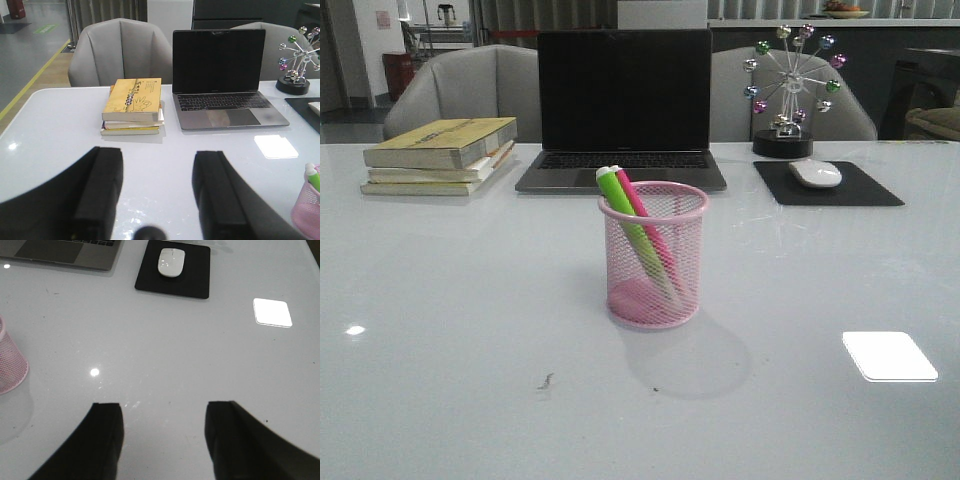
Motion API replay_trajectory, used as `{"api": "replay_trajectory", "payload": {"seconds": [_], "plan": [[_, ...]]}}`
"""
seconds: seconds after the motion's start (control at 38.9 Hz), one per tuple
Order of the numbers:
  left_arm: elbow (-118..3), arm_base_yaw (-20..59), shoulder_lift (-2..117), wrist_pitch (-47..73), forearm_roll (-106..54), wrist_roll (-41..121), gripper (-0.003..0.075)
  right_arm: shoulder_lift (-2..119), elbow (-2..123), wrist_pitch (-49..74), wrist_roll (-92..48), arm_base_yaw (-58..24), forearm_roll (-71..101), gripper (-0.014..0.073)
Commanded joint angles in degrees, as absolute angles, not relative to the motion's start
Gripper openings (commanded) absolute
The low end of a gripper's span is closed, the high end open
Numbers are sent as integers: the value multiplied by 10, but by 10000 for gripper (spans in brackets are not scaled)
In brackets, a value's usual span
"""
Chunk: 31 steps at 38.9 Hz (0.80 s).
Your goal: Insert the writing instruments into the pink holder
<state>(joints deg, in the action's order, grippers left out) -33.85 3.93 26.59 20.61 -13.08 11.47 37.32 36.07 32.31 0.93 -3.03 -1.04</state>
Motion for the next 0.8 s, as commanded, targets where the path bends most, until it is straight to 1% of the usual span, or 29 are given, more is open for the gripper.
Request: {"api": "replay_trajectory", "payload": {"seconds": [0.0, 0.23, 0.28, 0.33, 0.51, 0.62, 0.64, 0.77], "plan": [[-356, 38, 268, 159, -139, 112, 384, 371, 377, 280, 4, -26, -15, 480], [-356, 38, 268, 158, -139, 112, 384, 356, 377, 298, 4, -27, -15, 480], [-356, 38, 268, 158, -139, 112, 384, 346, 377, 298, 4, -31, -15, 469], [-356, 38, 268, 158, -139, 112, 384, 335, 377, 292, 4, -34, -16, 426], [-356, 38, 268, 158, -139, 112, 384, 297, 377, 278, 4, -46, -16, 160], [-356, 38, 268, 158, -139, 112, 384, 279, 377, 279, 4, -53, -16, 41], [-356, 38, 268, 158, -139, 112, 384, 274, 377, 280, 4, -54, -16, 20], [-356, 38, 268, 158, -139, 112, 384, 249, 377, 298, 4, -56, -16, 31]]}}
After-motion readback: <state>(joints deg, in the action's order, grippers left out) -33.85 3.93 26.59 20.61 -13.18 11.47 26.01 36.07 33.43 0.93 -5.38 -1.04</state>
